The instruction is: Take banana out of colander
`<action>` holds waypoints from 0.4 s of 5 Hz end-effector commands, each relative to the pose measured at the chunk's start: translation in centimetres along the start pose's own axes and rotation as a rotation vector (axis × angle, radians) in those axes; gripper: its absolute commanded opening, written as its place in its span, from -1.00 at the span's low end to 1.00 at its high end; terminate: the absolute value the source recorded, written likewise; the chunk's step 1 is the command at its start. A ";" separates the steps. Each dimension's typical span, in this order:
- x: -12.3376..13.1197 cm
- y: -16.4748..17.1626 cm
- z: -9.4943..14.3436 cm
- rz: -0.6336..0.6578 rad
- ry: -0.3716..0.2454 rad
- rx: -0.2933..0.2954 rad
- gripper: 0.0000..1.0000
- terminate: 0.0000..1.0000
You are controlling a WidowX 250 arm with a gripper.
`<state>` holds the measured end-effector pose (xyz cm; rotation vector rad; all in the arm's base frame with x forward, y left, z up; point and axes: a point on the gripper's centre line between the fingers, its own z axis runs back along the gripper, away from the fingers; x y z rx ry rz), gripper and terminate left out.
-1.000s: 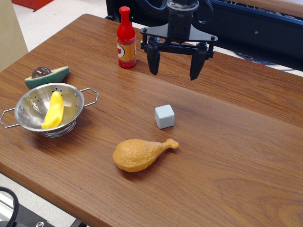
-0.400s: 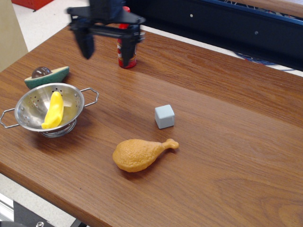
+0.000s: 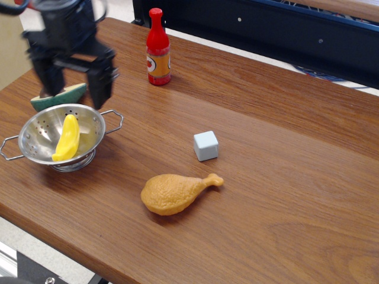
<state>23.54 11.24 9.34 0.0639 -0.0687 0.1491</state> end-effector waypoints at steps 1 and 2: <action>0.3 3.3 -0.4 0.015 -0.102 0.054 1.00 -1.00; 0.0 3.5 -1.6 0.022 -0.087 0.079 1.00 -1.00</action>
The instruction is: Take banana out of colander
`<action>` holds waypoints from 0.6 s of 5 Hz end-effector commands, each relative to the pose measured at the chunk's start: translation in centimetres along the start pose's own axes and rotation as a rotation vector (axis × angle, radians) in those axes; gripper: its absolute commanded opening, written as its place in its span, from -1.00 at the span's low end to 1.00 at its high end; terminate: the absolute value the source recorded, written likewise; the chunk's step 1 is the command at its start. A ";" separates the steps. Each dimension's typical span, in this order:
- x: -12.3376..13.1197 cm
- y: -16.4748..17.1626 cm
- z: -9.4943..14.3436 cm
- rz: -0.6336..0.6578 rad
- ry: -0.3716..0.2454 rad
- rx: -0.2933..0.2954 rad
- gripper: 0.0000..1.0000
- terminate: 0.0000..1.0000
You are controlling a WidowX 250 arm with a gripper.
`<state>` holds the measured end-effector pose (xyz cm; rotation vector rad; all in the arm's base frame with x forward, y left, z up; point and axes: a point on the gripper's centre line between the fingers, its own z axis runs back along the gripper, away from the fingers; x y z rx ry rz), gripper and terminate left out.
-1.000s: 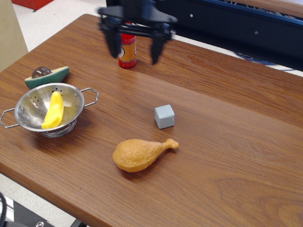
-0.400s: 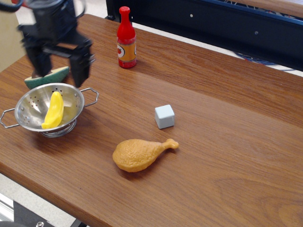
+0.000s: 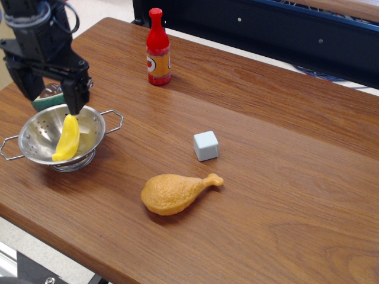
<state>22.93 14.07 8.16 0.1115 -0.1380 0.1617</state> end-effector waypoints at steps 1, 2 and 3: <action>0.2 1.0 -1.4 0.065 0.007 0.023 1.00 -1.00; 0.1 0.5 -2.2 0.085 0.059 -0.002 1.00 -1.00; -0.3 0.3 -2.8 0.146 0.068 -0.029 1.00 -1.00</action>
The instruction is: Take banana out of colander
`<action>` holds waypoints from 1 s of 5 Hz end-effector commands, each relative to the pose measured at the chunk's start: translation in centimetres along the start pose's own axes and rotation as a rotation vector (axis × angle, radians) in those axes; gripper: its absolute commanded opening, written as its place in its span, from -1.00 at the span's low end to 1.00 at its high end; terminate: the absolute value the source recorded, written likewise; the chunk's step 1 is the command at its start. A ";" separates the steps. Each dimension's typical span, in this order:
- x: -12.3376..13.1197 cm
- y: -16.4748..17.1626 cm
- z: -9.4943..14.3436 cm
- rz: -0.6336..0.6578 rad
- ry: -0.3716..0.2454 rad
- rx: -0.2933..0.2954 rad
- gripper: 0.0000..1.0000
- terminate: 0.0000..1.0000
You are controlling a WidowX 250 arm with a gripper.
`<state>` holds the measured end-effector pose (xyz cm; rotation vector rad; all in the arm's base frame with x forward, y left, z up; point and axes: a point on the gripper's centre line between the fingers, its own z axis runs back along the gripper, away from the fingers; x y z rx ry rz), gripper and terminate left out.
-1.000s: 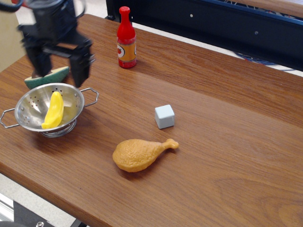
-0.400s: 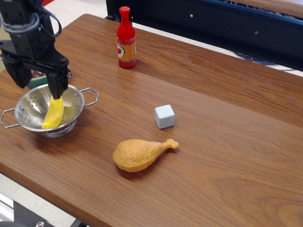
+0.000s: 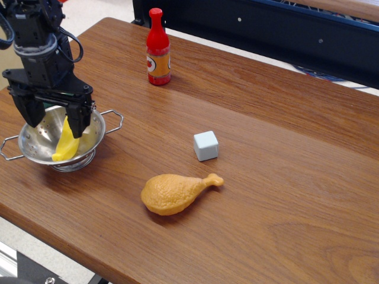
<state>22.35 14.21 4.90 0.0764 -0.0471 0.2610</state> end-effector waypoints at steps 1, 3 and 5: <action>0.2 0.3 0.0 0.054 -0.040 -0.006 1.00 -1.00; -0.1 -0.1 -1.8 0.101 -0.057 0.014 1.00 -1.00; -0.2 -1.3 -3.2 0.144 -0.055 0.031 1.00 -1.00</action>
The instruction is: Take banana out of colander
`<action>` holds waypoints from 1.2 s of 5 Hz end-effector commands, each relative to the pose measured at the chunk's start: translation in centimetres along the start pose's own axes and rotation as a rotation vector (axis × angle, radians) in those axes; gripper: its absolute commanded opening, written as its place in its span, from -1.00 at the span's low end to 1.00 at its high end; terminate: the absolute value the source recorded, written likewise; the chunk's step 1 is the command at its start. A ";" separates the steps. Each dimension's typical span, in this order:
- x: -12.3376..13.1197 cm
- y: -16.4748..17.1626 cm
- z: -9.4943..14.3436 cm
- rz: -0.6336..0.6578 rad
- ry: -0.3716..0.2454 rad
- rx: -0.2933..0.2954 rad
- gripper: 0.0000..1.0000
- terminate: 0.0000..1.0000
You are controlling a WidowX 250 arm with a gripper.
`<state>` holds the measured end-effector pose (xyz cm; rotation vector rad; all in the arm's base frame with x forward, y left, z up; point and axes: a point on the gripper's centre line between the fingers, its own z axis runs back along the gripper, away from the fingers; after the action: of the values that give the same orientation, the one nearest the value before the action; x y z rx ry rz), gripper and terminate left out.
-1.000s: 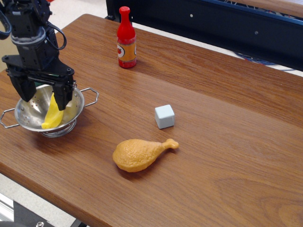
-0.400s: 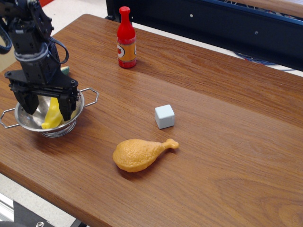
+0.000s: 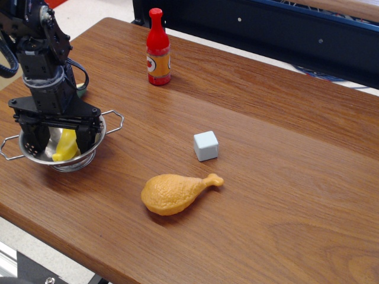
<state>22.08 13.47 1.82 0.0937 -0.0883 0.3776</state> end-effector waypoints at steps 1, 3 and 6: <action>0.6 -0.3 0.6 0.035 -0.033 0.022 -1.00 -1.00; 1.2 -0.1 4.2 0.064 -0.029 -0.008 -1.00 -1.00; 4.5 -6.6 9.4 0.187 -0.114 -0.108 -1.00 -1.00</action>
<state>27.65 7.23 9.61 0.0017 -0.1790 0.5674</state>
